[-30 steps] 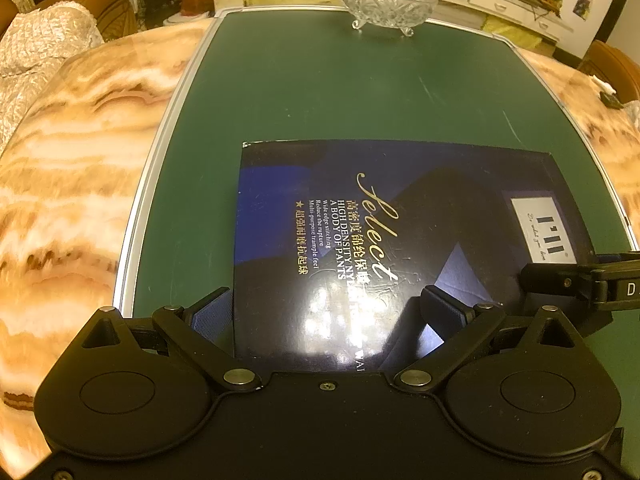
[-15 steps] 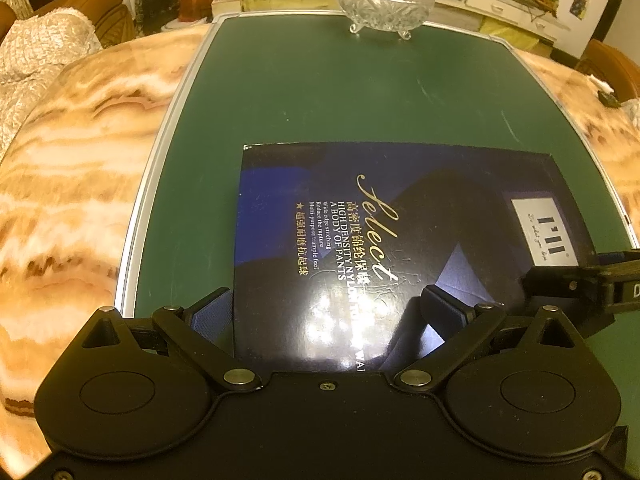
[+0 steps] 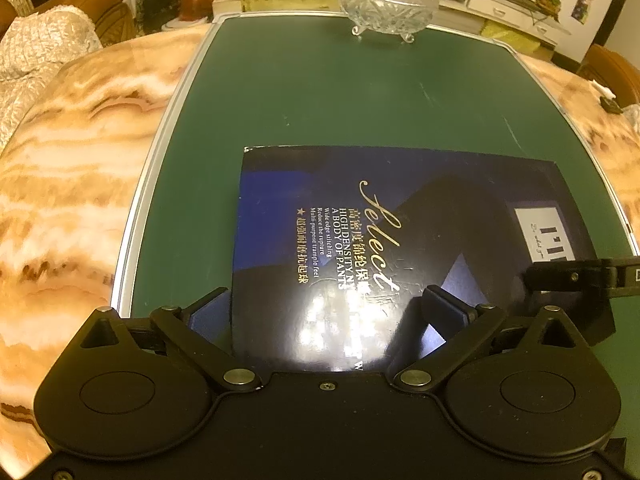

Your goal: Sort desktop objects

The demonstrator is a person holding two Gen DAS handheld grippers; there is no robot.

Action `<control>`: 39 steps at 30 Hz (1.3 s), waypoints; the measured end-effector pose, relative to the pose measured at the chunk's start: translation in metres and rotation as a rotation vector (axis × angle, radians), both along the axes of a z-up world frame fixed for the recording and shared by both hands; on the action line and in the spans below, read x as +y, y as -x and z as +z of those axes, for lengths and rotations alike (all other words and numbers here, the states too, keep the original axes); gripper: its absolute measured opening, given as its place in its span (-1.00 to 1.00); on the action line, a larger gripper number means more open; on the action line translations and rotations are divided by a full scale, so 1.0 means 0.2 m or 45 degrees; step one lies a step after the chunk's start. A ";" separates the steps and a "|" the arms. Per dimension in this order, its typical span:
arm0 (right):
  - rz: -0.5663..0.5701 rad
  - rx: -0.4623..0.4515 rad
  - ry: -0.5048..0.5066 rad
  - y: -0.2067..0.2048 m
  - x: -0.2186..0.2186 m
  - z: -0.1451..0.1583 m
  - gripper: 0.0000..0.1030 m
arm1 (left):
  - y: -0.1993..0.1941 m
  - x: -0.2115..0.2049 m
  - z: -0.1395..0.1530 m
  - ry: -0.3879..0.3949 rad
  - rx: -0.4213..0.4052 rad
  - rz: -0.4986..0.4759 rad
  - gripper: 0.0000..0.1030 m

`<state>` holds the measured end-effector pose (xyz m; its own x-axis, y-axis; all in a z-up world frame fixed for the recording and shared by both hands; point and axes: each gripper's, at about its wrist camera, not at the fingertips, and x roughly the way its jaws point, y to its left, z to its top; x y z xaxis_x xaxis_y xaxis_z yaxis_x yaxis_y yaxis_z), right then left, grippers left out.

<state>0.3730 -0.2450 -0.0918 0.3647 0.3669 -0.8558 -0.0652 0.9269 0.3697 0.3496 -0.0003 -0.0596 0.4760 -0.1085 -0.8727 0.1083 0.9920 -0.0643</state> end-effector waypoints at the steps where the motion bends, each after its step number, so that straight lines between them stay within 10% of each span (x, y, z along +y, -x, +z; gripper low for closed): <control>1: -0.002 -0.003 0.006 0.00 0.01 0.00 1.00 | 0.00 0.00 0.00 0.004 0.001 0.004 0.99; 39: 0.007 -0.014 0.100 0.06 0.08 0.04 1.00 | 0.03 0.00 0.01 -0.003 0.024 0.017 0.99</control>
<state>0.3615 -0.2297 -0.0841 0.3721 0.3006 -0.8782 -0.0740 0.9527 0.2947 0.3439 -0.0006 -0.0584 0.4608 -0.1002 -0.8818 0.0938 0.9935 -0.0639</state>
